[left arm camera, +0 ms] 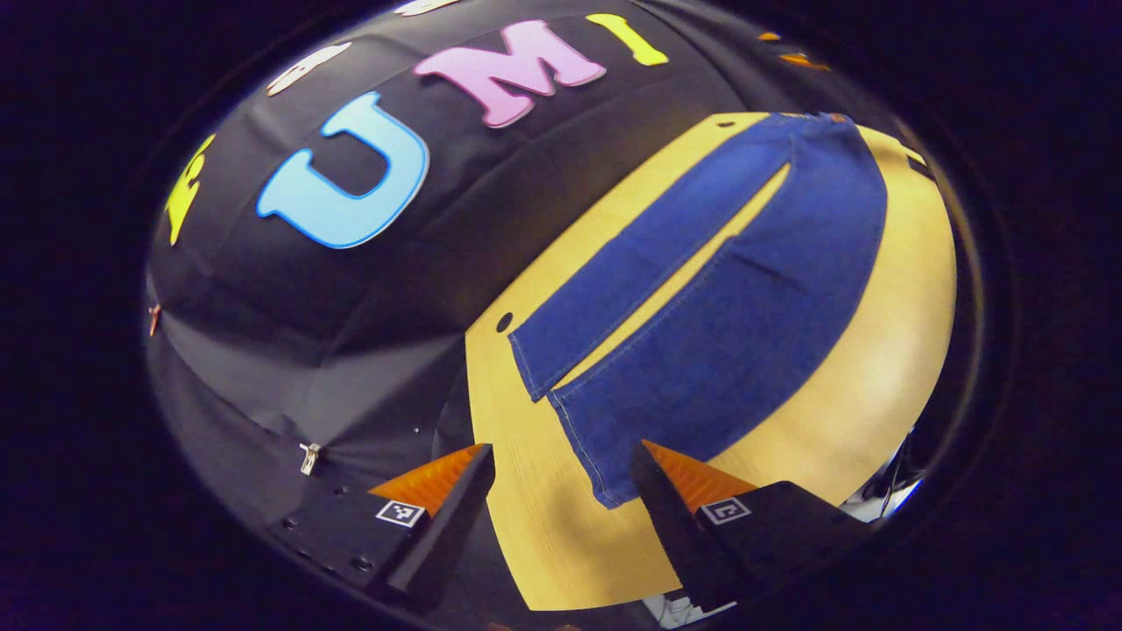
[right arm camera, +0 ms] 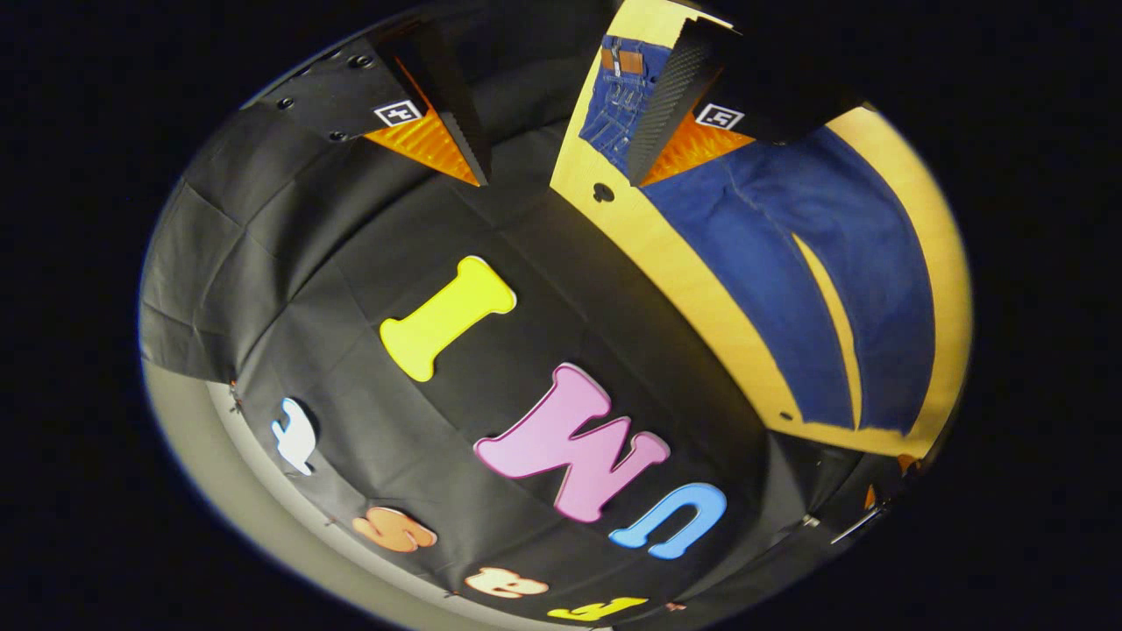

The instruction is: Grasp the waist and the cuffs of the jeans and fold them to make the two legs overlap; first hold the waist and fold one-third of the jeans toward the cuffs, then hold the cuffs and fold the remaining one-third in the same direction to finish folding.

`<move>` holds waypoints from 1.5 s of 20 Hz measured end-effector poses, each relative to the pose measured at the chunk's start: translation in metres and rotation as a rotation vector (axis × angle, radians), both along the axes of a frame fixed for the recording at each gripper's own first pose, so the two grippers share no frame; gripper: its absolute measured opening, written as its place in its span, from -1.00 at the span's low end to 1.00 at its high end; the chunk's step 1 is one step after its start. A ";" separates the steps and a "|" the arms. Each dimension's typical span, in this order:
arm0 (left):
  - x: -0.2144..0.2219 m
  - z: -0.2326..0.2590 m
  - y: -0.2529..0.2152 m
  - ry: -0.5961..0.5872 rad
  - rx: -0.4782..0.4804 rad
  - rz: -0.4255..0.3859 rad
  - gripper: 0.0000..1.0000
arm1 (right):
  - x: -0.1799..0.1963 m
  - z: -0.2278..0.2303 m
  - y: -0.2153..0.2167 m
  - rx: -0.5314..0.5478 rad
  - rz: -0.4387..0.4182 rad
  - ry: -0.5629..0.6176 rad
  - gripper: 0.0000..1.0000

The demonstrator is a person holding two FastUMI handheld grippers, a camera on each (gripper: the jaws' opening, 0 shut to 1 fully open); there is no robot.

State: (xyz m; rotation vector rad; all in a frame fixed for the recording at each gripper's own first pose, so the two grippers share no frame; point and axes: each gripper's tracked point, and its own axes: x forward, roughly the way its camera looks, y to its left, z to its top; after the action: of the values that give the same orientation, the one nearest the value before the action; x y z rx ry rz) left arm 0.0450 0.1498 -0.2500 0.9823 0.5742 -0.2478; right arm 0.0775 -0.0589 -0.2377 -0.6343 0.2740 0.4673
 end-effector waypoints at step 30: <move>0.018 -0.115 0.037 0.531 0.329 -0.361 -0.87 | -0.083 -0.172 -0.092 -0.689 0.435 0.288 0.92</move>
State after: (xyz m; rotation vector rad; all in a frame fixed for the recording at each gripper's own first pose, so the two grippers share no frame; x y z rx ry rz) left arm 0.0635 0.1870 -0.3650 1.3498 0.9391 -0.7688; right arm -0.0052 -0.1506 -0.4097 -1.3151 0.5859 0.8988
